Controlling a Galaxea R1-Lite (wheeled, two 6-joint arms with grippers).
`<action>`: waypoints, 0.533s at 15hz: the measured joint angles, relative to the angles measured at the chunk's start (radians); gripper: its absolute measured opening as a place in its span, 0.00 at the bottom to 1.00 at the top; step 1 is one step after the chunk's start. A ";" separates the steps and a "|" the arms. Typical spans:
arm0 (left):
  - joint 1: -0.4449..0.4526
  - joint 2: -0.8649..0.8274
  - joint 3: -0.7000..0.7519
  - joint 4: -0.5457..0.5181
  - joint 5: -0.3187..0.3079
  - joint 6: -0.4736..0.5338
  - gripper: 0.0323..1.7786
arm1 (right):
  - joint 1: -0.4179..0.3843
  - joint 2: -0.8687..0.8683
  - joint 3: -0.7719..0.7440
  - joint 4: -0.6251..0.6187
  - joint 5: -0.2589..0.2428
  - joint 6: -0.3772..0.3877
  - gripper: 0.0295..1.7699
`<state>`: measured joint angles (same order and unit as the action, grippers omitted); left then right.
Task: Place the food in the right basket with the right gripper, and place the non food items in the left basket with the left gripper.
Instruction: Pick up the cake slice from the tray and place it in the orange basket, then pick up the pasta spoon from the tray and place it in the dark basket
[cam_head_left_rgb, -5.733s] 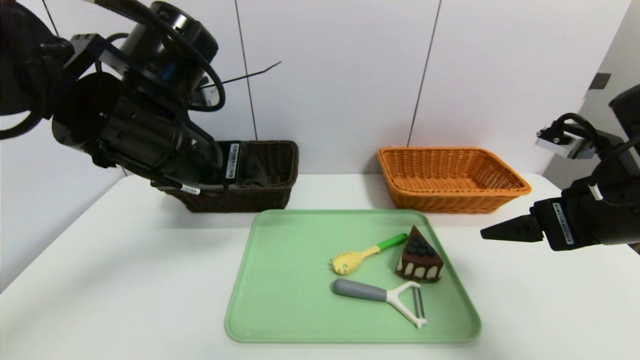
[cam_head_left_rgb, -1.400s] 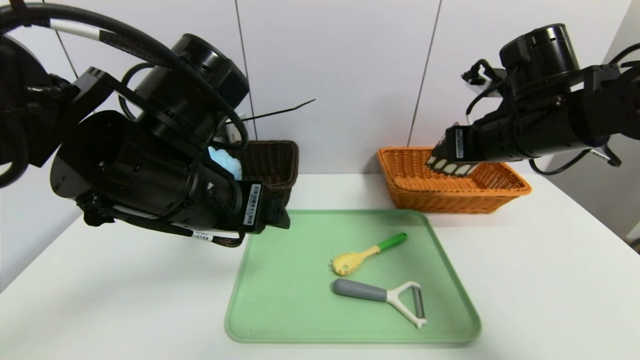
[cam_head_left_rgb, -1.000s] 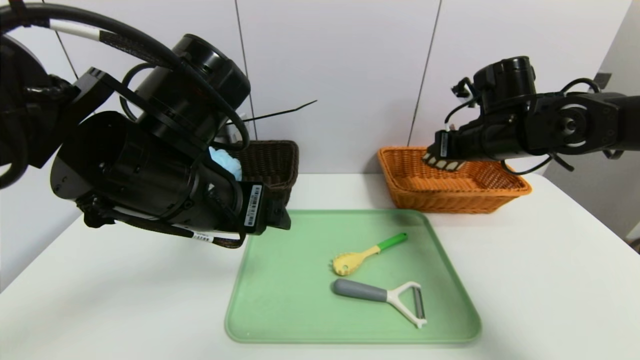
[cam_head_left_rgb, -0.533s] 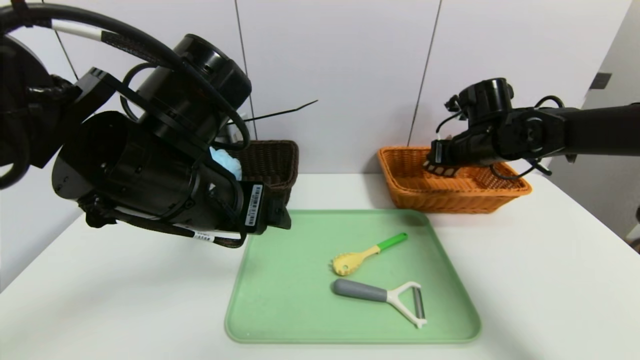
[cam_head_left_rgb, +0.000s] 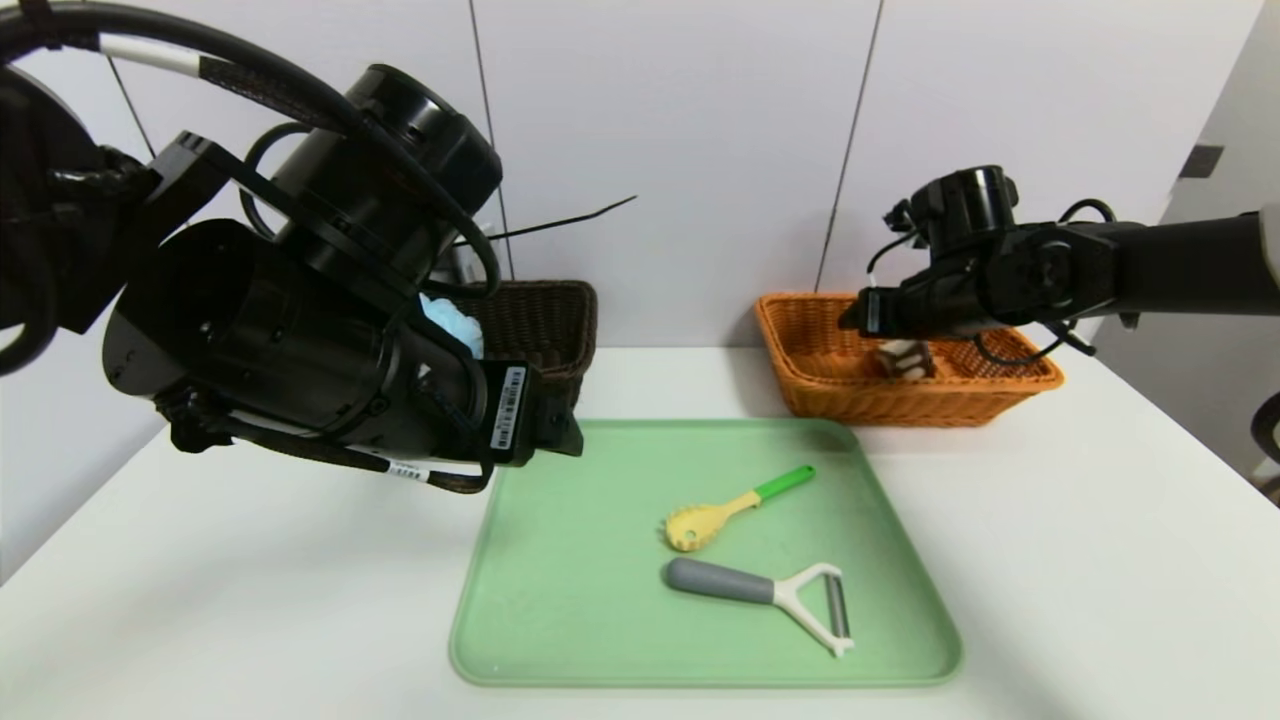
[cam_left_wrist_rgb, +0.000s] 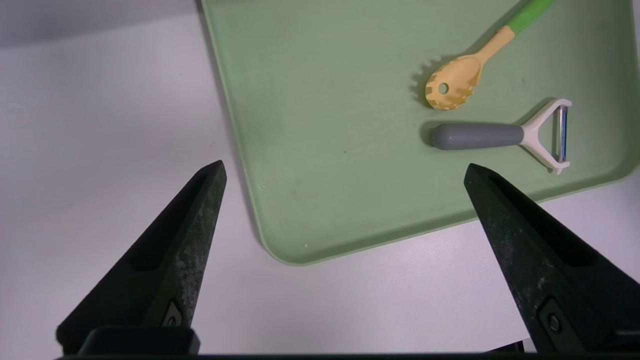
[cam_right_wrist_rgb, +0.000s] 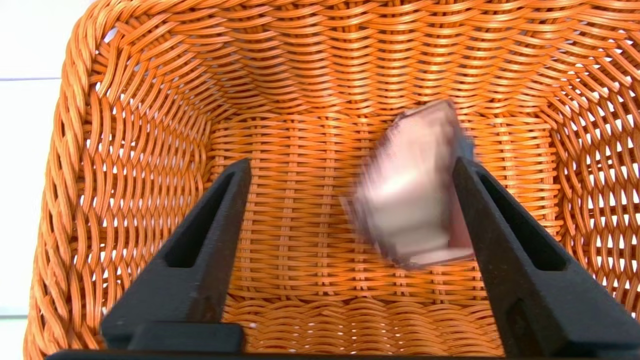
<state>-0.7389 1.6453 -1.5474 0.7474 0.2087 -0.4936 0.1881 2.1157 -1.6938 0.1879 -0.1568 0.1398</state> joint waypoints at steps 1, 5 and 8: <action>0.000 0.000 0.000 0.000 0.000 0.000 0.95 | 0.000 -0.004 0.000 0.003 0.001 0.000 0.82; 0.000 -0.006 0.000 0.000 0.000 0.000 0.95 | -0.001 -0.047 0.000 0.057 0.014 0.005 0.87; -0.001 -0.013 -0.002 0.000 0.000 0.001 0.95 | -0.001 -0.117 0.003 0.113 0.015 0.008 0.90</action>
<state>-0.7398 1.6328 -1.5494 0.7479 0.2083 -0.4926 0.1866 1.9983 -1.6911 0.3006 -0.1417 0.1477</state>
